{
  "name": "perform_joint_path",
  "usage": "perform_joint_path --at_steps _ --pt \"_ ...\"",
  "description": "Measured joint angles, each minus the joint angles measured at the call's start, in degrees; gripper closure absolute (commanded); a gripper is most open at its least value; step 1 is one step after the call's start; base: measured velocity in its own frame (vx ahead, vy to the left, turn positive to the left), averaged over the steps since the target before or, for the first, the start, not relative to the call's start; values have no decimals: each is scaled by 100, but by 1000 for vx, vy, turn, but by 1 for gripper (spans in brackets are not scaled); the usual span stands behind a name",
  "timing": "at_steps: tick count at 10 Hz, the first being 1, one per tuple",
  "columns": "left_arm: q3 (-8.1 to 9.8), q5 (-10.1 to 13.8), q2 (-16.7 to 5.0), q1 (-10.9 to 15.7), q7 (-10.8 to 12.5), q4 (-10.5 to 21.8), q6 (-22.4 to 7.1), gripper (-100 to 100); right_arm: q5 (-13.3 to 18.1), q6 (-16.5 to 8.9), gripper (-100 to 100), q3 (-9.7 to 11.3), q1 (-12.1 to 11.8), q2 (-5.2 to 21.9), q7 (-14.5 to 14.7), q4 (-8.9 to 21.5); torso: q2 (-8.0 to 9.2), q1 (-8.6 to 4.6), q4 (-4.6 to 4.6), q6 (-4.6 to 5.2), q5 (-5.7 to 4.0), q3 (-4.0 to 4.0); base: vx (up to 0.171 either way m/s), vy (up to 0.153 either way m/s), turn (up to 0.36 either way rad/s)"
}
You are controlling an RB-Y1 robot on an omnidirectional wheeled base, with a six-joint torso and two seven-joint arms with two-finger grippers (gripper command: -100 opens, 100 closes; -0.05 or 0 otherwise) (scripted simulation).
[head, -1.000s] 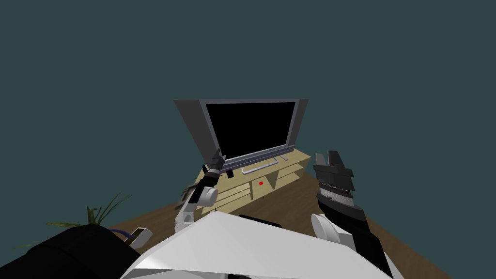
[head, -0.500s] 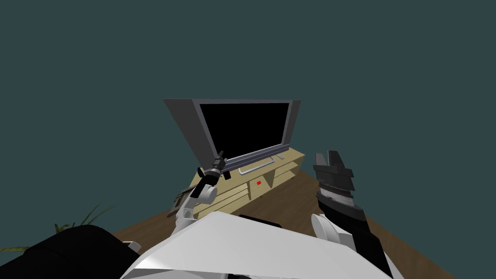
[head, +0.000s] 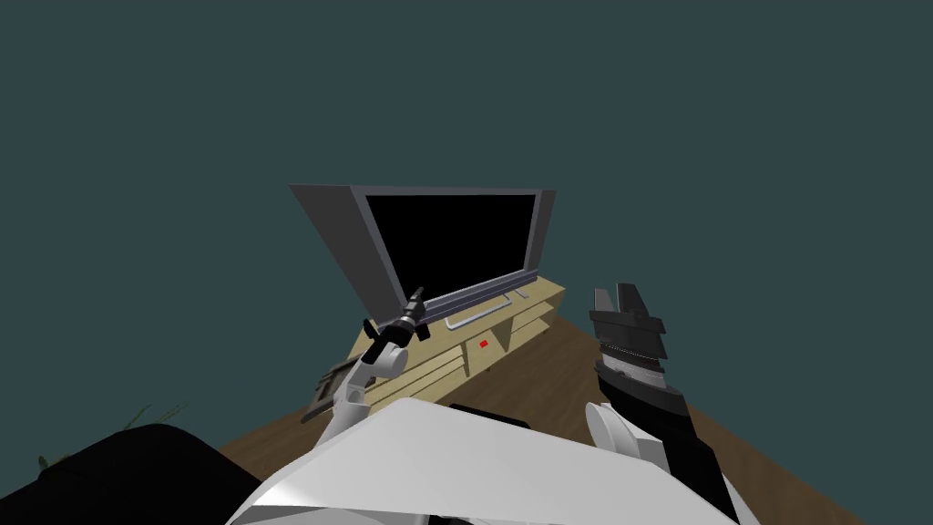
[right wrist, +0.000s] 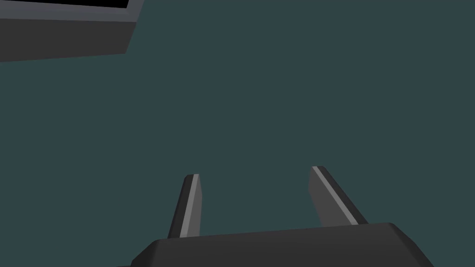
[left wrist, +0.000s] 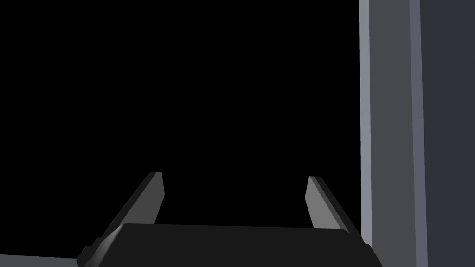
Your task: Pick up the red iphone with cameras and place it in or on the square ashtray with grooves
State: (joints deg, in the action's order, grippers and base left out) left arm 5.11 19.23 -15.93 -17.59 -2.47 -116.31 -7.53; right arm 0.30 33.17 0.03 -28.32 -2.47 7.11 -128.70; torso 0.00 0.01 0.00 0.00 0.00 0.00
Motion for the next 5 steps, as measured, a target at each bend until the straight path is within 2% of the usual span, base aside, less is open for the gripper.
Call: perform_joint_path --at_steps 1,3,4,5 --pt "-16 20 1 30 -47 39 -180 -100 0 0 0 0 -1 0 0 0 0 0 0 -3 0 0 0 2 11" --pt "-22 123 -107 85 -90 178 -405 -100 0 0 0 0 0 0 0 0 0 0 0 1 0 0 -2 0 -133" --pt "-22 175 -157 95 -117 216 -544 -100 0 0 0 0 -1 0 0 0 1 1 0 -4 0 1 -1 3 22" --pt "-18 183 -160 103 -127 210 -662 -100 0 0 0 -1 -1 0 0 0 1 1 0 -4 0 1 -3 -2 -181"
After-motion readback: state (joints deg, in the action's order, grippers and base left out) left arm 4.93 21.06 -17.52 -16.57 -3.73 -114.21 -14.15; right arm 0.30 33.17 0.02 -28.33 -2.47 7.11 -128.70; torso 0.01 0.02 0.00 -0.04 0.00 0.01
